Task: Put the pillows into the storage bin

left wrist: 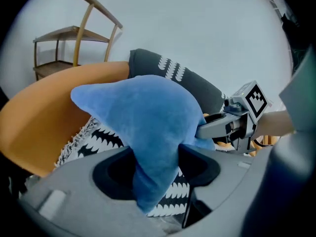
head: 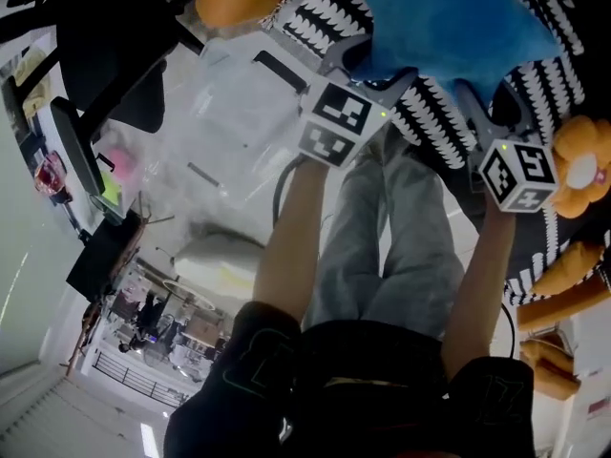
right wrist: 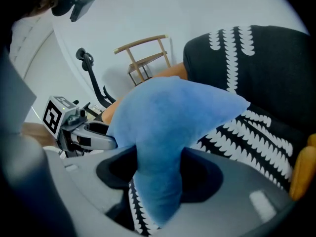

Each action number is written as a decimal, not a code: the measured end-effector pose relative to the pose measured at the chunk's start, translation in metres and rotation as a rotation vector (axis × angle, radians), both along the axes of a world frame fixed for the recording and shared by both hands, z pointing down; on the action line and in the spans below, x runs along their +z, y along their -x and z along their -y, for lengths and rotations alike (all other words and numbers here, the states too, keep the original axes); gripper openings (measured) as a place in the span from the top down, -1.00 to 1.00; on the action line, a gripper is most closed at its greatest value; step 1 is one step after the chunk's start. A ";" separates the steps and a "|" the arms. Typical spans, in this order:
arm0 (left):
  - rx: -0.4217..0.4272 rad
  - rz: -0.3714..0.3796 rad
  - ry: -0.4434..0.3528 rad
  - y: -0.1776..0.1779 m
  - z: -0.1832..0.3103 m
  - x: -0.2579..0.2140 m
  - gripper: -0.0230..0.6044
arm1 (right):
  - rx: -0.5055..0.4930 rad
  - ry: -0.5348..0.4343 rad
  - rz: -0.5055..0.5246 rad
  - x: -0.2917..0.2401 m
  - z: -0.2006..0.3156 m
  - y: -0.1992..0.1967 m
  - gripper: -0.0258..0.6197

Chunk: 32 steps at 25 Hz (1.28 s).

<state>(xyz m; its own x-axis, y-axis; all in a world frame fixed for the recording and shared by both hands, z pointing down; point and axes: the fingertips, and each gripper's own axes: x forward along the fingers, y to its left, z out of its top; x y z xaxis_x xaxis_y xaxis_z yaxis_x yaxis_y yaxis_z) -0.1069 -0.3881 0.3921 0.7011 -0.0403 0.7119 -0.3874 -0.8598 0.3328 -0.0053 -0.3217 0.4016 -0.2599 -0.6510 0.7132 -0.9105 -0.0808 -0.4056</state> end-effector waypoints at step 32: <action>-0.967 -0.033 0.102 0.409 -0.227 0.035 -0.06 | -0.743 0.013 0.026 0.020 -0.124 0.385 -0.02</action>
<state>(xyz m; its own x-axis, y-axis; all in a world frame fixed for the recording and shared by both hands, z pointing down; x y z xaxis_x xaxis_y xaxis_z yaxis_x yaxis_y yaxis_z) -0.5159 -0.1615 0.4269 0.4170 -0.5486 0.7247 -0.9006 -0.1416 0.4110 -0.3907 -0.1982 0.4215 -0.6452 -0.2885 0.7075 -0.7172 0.5479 -0.4306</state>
